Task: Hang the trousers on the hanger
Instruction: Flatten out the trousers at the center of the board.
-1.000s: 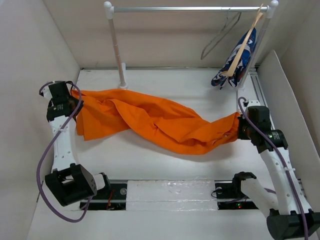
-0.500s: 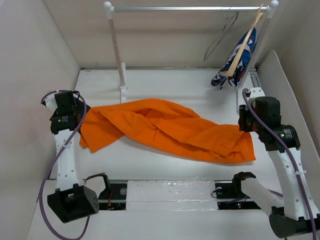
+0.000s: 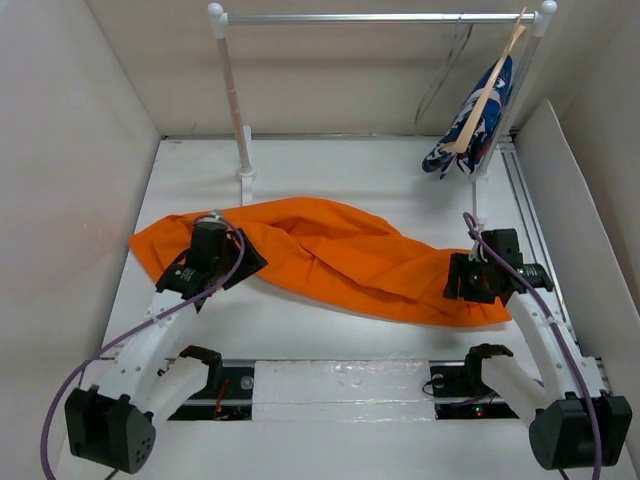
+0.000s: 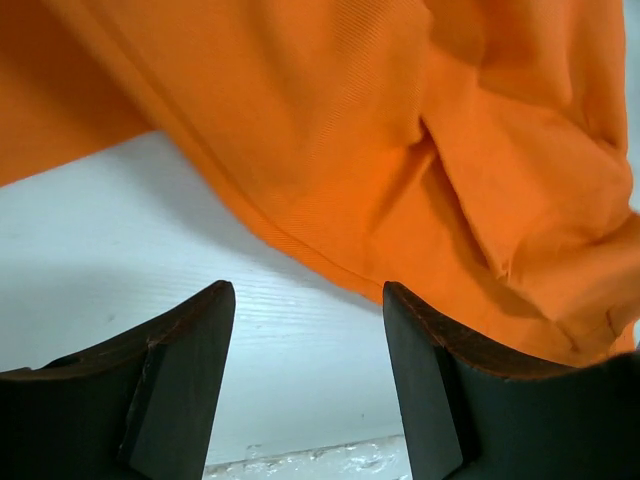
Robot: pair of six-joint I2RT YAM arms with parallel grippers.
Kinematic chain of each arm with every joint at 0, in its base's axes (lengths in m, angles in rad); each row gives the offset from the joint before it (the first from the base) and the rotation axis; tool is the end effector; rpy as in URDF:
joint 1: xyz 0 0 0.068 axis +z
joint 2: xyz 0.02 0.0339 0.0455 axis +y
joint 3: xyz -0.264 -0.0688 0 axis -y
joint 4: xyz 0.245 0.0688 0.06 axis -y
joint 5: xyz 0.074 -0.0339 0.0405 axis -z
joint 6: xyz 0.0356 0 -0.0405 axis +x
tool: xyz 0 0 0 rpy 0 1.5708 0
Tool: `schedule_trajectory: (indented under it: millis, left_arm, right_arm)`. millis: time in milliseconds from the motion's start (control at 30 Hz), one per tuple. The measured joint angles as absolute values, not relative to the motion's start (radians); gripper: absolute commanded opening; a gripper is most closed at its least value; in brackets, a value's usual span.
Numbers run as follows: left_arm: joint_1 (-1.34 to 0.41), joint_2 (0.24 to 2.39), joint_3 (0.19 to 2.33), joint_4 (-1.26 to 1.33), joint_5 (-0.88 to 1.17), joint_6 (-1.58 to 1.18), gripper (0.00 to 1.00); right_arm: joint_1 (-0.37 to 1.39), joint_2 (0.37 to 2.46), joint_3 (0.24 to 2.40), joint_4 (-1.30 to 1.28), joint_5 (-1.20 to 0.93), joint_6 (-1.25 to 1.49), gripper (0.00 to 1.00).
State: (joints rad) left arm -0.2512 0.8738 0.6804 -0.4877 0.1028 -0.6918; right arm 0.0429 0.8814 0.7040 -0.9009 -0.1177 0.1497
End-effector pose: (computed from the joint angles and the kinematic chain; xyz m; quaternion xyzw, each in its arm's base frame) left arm 0.1807 -0.0501 0.2588 -0.1754 0.8845 -0.2365 0.3618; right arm 0.1552 0.0108 0.2367 0.0374 0.9675 0.0802 0.2367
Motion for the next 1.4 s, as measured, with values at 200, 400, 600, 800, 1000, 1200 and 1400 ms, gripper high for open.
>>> schedule_trajectory:
  millis: [200,400,600,800,1000,1200,1400]
  left_arm:
    - [-0.602,1.071,0.761,-0.41,-0.043,-0.706,0.63]
    - [-0.732,1.182,0.717,-0.306,-0.078,-0.794,0.67]
    - [-0.675,1.253,0.613,-0.242,-0.036,-0.874,0.67]
    - [-0.666,1.338,0.625,-0.151,-0.022,-0.897,0.64]
    - [-0.666,1.383,0.636,-0.087,-0.022,-0.915,0.53]
    - [-0.666,1.409,0.642,-0.088,-0.047,-0.922,0.19]
    - [-0.666,1.437,0.659,-0.103,-0.063,-0.911,0.0]
  right_arm:
    - [-0.021,0.91,0.637,-0.871,-0.136,0.215,0.59]
    - [-0.066,0.911,0.578,-0.856,-0.137,0.252,0.52]
    - [-0.067,0.912,0.555,-0.818,-0.169,0.288,0.4]
    - [-0.07,0.923,0.552,-0.78,-0.23,0.312,0.2]
    - [-0.078,0.947,0.554,-0.778,-0.266,0.319,0.0]
    - [-0.097,1.009,0.704,-0.762,-0.29,0.323,0.0]
    - [-0.199,1.256,0.914,-0.571,-0.292,0.381,0.03]
